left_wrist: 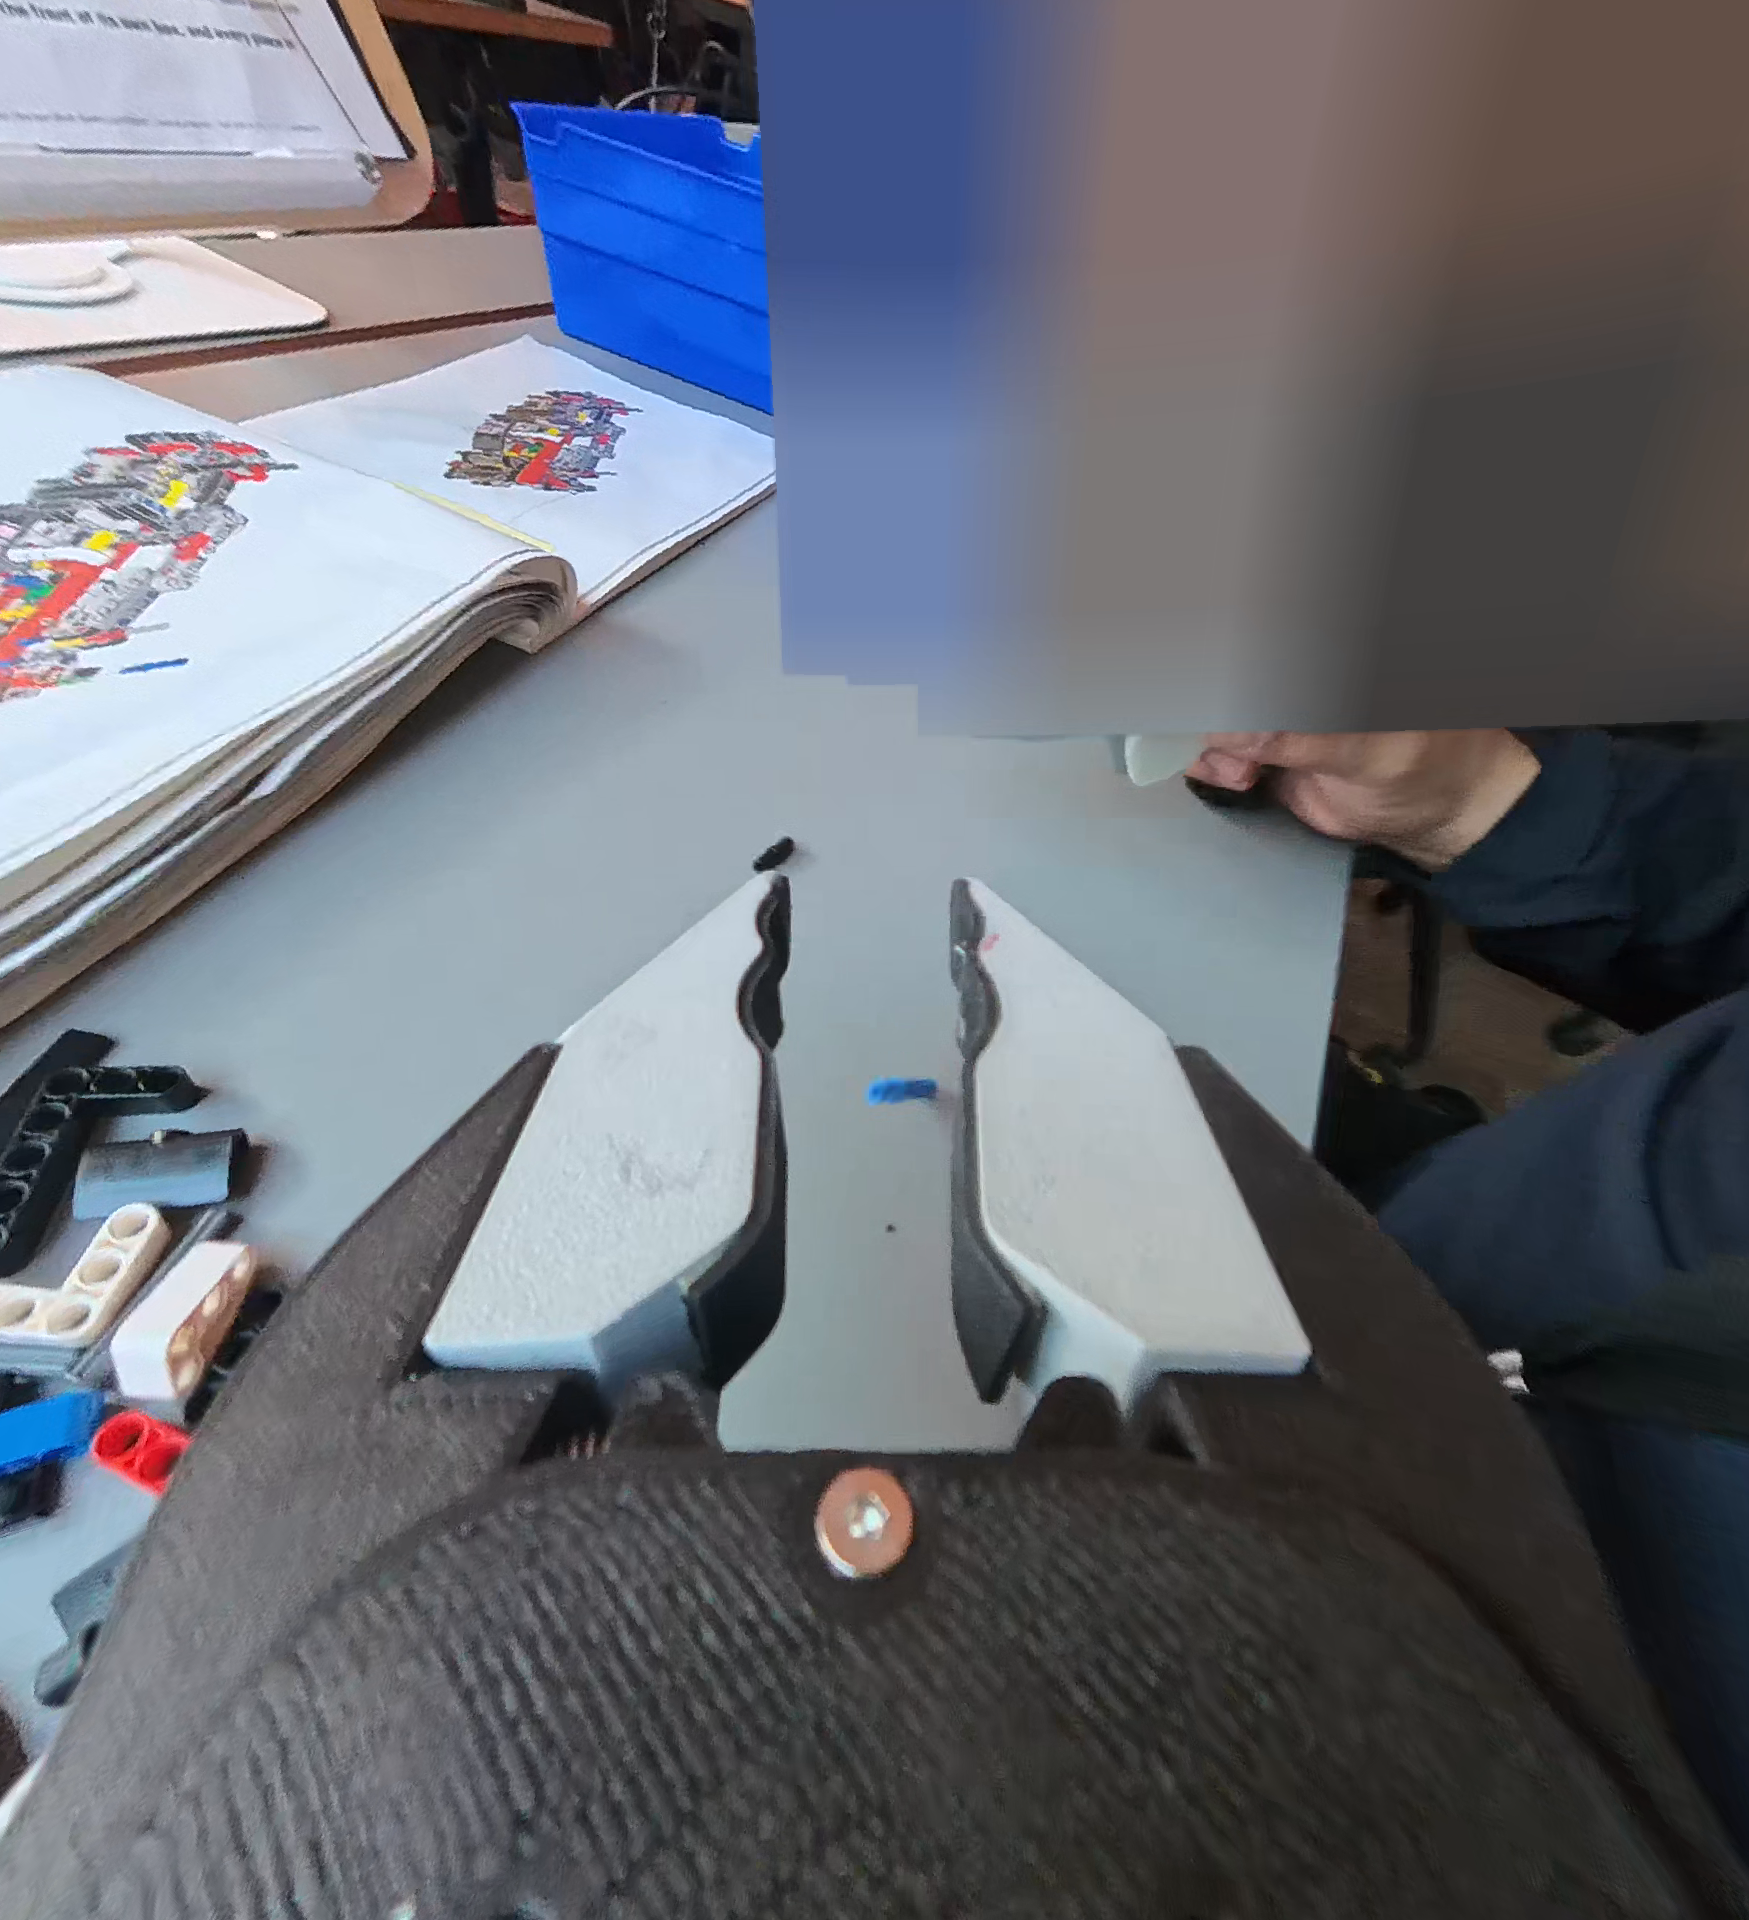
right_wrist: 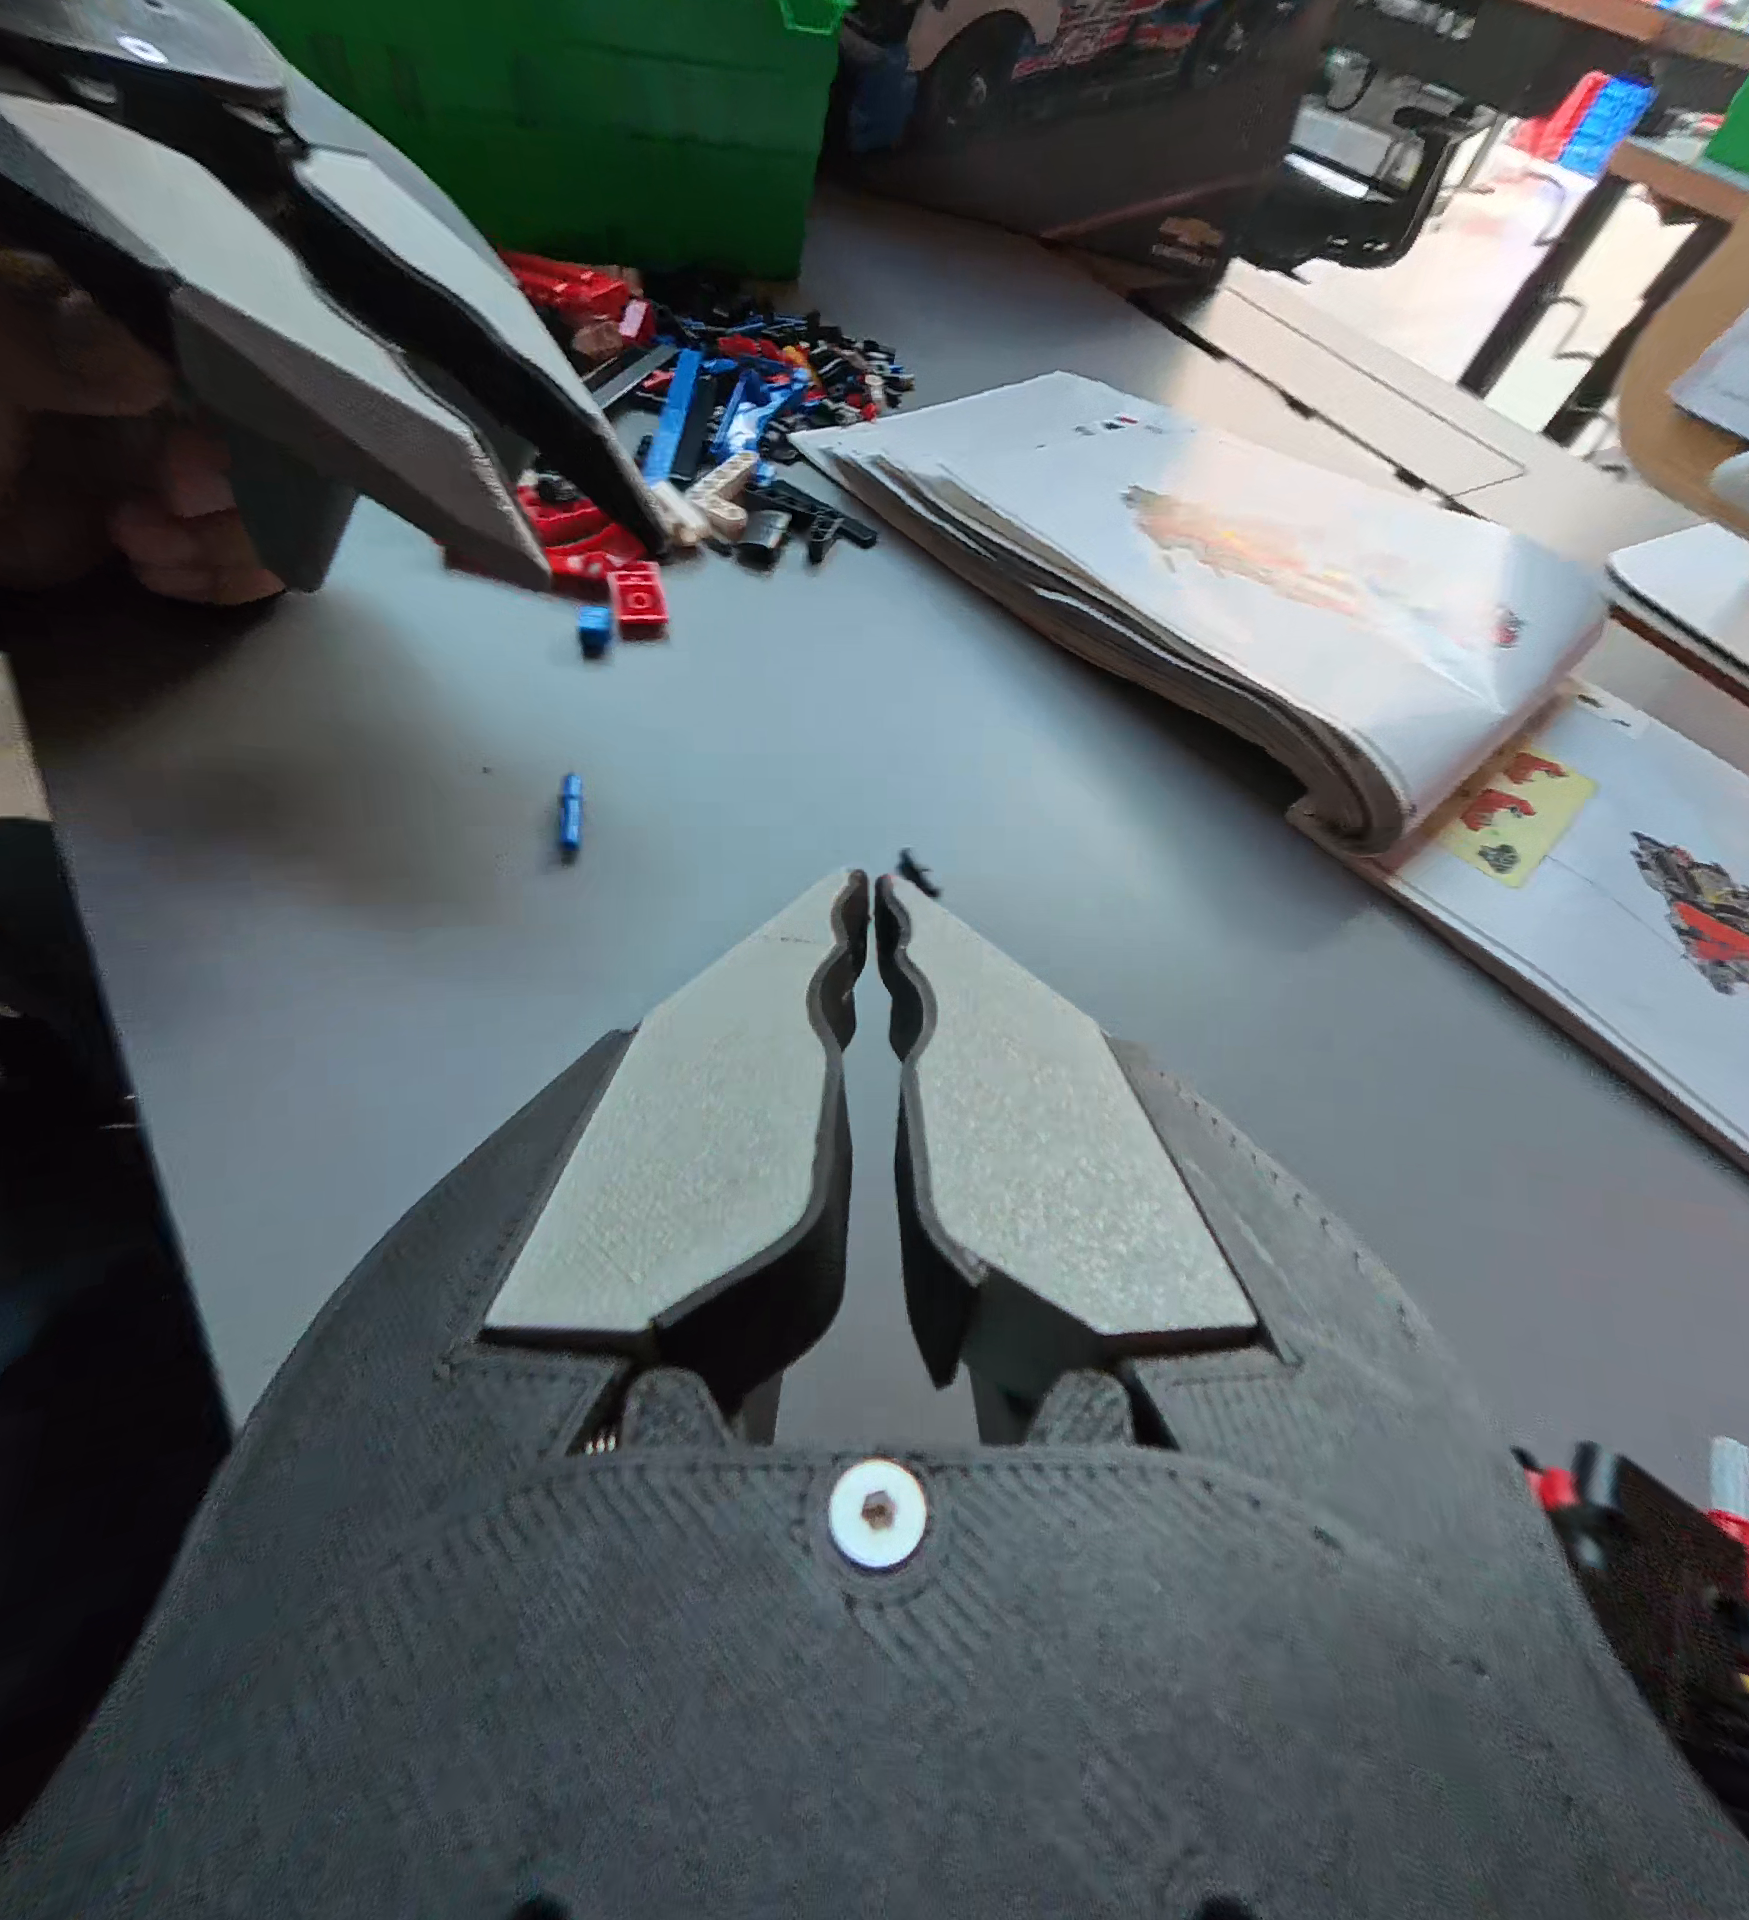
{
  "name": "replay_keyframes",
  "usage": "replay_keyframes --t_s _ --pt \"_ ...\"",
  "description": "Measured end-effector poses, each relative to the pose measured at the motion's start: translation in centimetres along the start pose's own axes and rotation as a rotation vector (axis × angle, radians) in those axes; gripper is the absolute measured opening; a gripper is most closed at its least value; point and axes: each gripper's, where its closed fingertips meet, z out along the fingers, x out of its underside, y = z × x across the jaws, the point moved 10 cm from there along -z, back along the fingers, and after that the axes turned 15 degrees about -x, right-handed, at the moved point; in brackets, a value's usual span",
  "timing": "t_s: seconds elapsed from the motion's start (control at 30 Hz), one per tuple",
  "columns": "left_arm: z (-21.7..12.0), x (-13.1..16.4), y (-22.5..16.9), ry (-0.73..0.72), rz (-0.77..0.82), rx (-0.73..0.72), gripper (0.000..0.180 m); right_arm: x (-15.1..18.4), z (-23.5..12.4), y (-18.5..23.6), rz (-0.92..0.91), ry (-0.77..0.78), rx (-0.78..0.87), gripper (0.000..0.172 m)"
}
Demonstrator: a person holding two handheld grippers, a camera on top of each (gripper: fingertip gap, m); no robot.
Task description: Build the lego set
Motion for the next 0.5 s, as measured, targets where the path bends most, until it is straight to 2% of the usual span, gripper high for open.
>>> replay_keyframes --t_s 0.1,0.2,0.3,0.4,0.5 --pt "-0.8 0.7 0.3 0.107 -0.025 0.107 0.032 -0.1 1.0 1.9 0.026 0.064 -0.116 0.002" --pt "-1.2 1.6 0.7 0.225 0.001 0.131 0.033 -0.1 1.8 2.9 -0.015 0.123 -0.144 0.000" --pt "-1.1 1.8 0.6 0.261 0.027 0.113 0.033 -0.6 2.9 3.6 0.018 0.130 -0.232 0.006" --pt "-0.7 2.3 0.2 0.336 0.092 0.069 0.033 -1.2 4.7 4.0 0.074 0.165 -0.282 0.018" --pt "-0.5 2.5 -0.2 0.347 0.138 0.041 0.033 -1.5 6.3 4.0 0.061 0.221 -0.239 0.015"
